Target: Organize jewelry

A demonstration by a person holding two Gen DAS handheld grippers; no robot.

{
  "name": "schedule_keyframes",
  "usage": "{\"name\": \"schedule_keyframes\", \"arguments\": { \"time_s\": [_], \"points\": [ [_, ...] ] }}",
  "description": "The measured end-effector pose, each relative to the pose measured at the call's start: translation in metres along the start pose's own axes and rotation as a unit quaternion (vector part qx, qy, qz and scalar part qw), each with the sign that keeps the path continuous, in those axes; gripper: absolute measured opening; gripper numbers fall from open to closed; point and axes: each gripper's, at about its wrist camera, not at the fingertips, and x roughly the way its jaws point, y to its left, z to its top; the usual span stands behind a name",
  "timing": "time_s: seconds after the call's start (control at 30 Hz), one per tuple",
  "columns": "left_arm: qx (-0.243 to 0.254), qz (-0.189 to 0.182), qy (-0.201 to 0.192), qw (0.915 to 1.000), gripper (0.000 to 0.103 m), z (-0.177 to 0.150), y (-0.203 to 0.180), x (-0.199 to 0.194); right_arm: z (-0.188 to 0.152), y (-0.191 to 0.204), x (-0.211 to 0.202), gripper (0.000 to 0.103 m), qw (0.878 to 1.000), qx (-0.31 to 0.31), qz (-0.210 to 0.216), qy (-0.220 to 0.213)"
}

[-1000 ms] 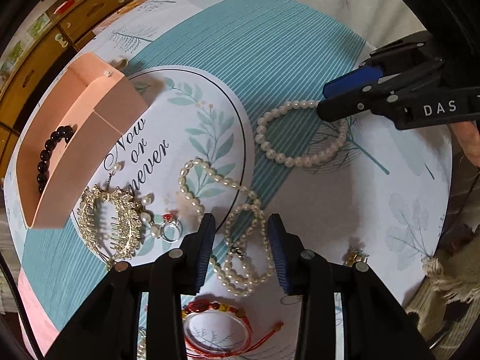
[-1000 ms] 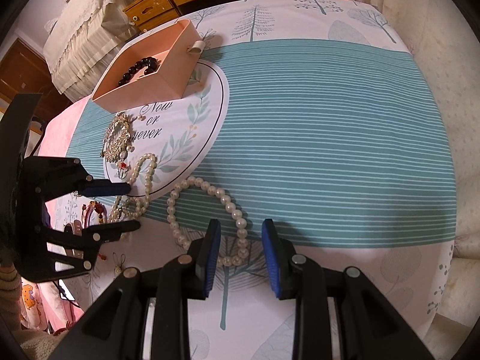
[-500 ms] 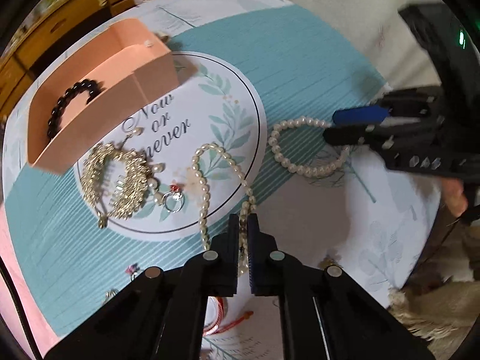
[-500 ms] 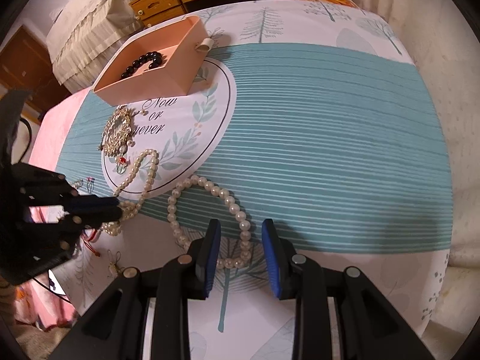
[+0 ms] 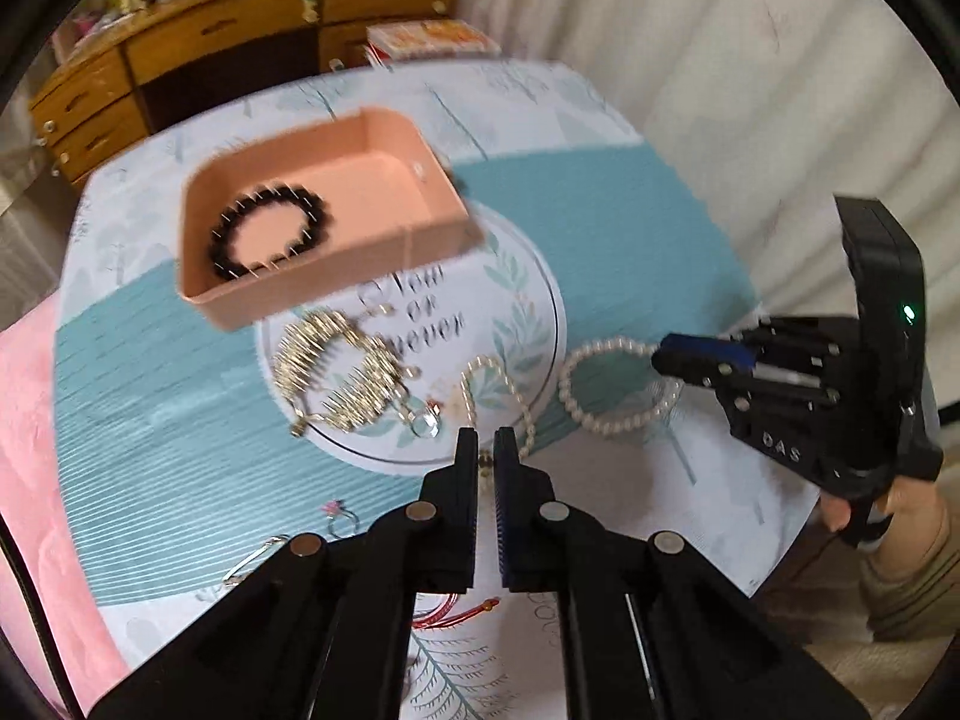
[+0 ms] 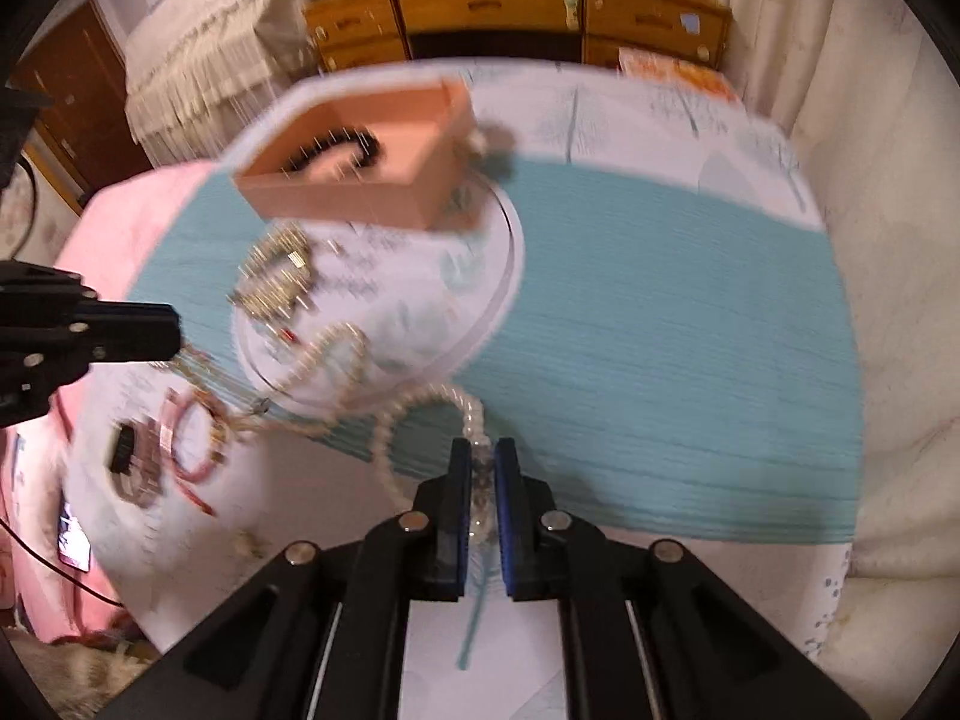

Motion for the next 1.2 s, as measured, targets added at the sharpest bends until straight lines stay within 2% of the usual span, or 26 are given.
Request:
{"name": "schedule_keyframes", "arguments": {
  "time_s": [0.3,0.4,0.47,0.53,0.6,0.87,1.0,1.2],
  "points": [
    [-0.025,0.020,-0.100,0.9945,0.003,0.033,0.005,-0.090,0.062,0.035,-0.071,0.007,0.995,-0.007,0.007,-0.103],
    [-0.014,0.019,-0.106,0.9941,0.003,0.038,0.003,-0.102,0.076,0.046,-0.080,0.007,0.993,-0.013,0.006,-0.120],
    [0.006,0.030,-0.101,0.9944,0.013,0.035,-0.002,-0.100,0.080,0.051,-0.082,0.007,0.992,-0.015,0.007,-0.123],
    [0.019,0.051,-0.096,0.9939,0.041,0.029,-0.007,-0.089,0.082,0.055,-0.081,0.007,0.992,-0.016,0.007,-0.123],
    [0.027,0.057,-0.084,0.9944,0.052,0.021,-0.009,-0.075,0.082,0.057,-0.078,0.007,0.993,-0.016,0.009,-0.119],
    [0.031,0.045,-0.004,0.9985,0.051,-0.006,-0.010,-0.004,0.069,0.055,-0.064,0.007,0.995,-0.013,0.014,-0.094],
    [0.011,0.032,0.036,0.9988,0.036,-0.011,-0.005,0.032,0.064,0.051,-0.059,0.007,0.996,-0.006,0.017,-0.087],
    [-0.035,0.022,0.062,0.9972,0.024,-0.007,0.007,0.065,0.061,0.046,-0.052,0.008,0.997,0.001,0.020,-0.079]
  ]
}}
